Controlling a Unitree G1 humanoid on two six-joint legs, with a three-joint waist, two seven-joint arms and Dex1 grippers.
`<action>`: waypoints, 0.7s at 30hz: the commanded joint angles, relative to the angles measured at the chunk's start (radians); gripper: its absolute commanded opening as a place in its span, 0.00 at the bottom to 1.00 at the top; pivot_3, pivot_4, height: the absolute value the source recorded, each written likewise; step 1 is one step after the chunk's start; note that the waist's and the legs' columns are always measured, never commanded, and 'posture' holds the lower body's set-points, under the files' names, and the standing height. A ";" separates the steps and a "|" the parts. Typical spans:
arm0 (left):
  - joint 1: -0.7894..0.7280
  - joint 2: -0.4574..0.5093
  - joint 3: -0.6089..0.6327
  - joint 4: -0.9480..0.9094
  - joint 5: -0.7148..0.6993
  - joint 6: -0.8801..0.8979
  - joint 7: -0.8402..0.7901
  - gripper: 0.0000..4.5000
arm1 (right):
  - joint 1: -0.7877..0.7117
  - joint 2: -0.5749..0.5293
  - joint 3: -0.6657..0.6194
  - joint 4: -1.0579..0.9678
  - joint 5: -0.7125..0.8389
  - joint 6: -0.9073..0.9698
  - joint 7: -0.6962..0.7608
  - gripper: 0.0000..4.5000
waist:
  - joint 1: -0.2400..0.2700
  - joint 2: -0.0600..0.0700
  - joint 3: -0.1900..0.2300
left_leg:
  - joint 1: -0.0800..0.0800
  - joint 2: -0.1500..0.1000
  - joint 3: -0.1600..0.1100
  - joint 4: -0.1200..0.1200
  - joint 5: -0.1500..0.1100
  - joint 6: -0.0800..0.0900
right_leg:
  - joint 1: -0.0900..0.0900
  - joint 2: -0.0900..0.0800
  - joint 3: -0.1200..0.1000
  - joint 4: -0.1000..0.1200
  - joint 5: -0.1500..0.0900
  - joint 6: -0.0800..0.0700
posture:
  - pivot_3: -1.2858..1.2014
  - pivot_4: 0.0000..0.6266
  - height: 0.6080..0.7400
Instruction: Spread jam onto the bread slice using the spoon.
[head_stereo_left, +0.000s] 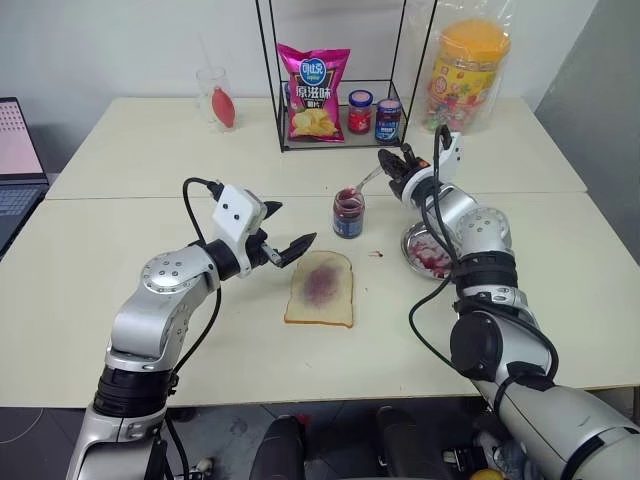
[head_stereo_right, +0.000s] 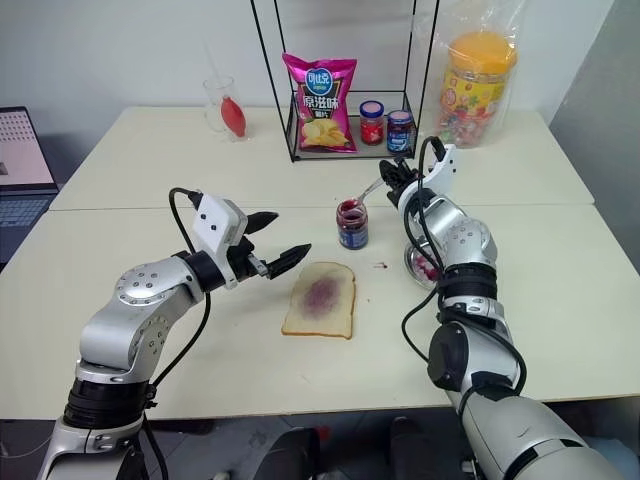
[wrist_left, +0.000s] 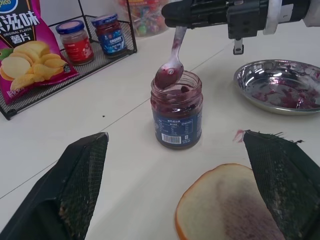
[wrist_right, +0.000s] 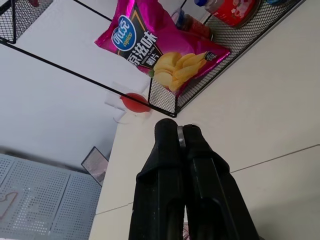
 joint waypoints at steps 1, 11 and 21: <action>-0.012 -0.002 0.003 -0.007 0.005 -0.029 -0.007 1.00 | -0.034 -0.012 -0.017 -0.021 0.038 -0.002 0.000 0.00 | 0.000 0.000 0.000 | 0.000 0.000 0.000 0.000 0.000 0.000 | 0.000 0.000 0.000 0.000 0.000 0.000 | 0.52 0.24 1.00; 0.049 0.038 0.066 -0.064 -0.042 -0.014 -0.043 1.00 | -0.018 -0.012 -0.011 -0.209 0.135 0.131 -0.028 0.00 | 0.000 0.000 0.000 | 0.000 0.000 0.000 0.000 0.000 0.000 | 0.000 0.000 0.000 0.000 0.000 0.000 | 0.52 0.24 1.00; 0.251 0.150 0.203 -0.183 -0.139 -0.006 -0.139 1.00 | 0.148 0.012 0.178 -0.629 0.234 0.358 -0.014 0.00 | -0.002 0.000 0.000 | -0.001 0.001 0.000 -0.002 0.000 0.000 | -0.002 0.001 -0.001 0.001 -0.001 -0.002 | 0.52 0.24 1.00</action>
